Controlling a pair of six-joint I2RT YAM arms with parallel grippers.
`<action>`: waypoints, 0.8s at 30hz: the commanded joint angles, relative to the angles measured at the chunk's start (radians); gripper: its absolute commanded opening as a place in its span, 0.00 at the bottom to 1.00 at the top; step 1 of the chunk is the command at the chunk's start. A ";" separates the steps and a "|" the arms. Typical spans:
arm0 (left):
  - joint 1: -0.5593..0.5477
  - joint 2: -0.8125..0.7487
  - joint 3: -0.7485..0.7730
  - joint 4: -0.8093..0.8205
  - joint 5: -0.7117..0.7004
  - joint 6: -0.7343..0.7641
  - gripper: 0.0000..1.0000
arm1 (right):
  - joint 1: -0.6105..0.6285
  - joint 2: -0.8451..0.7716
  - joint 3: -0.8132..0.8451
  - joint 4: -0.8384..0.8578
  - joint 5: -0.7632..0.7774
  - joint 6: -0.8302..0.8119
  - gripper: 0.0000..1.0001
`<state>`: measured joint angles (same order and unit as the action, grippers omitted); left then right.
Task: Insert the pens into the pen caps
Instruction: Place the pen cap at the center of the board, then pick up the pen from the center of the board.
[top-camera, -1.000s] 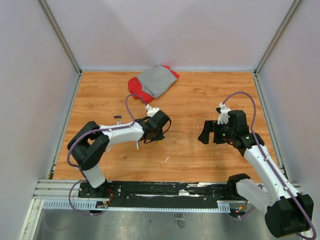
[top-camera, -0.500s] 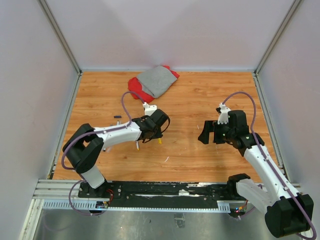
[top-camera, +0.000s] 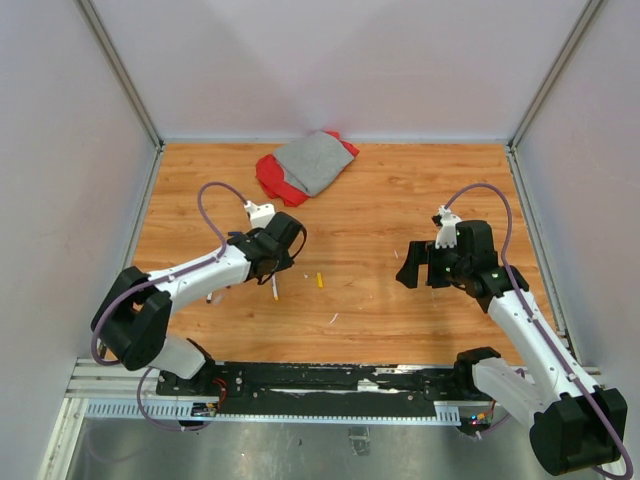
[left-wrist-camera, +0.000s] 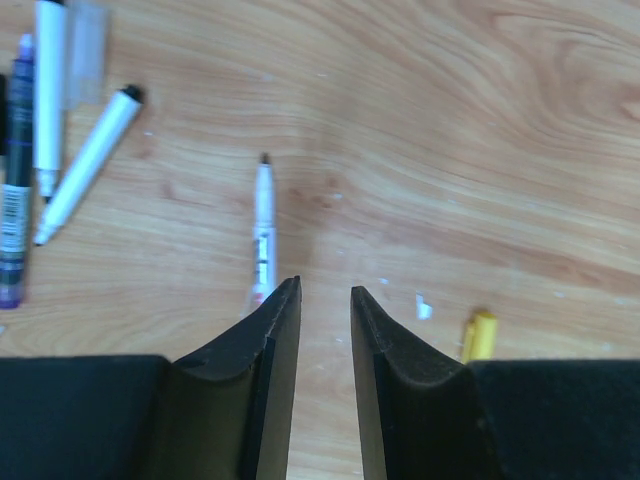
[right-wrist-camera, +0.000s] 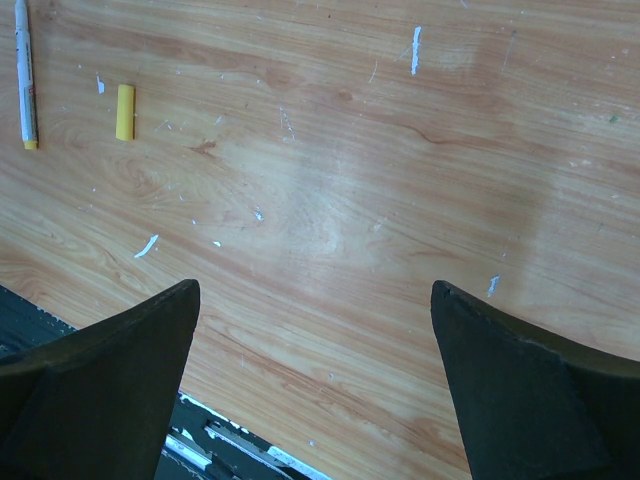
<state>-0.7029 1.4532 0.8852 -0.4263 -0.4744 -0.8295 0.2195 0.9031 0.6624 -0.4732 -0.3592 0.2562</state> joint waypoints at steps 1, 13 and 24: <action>0.065 -0.023 -0.042 0.008 0.008 0.025 0.32 | -0.013 -0.009 -0.001 -0.005 -0.006 -0.010 0.99; 0.141 0.035 -0.092 0.086 0.082 0.065 0.30 | -0.014 -0.009 -0.004 -0.006 -0.006 -0.009 0.98; 0.148 0.121 -0.114 0.117 0.089 0.073 0.28 | -0.013 -0.007 -0.006 -0.005 -0.004 -0.008 0.99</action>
<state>-0.5640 1.5478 0.7891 -0.3428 -0.3885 -0.7635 0.2195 0.9031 0.6624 -0.4747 -0.3592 0.2562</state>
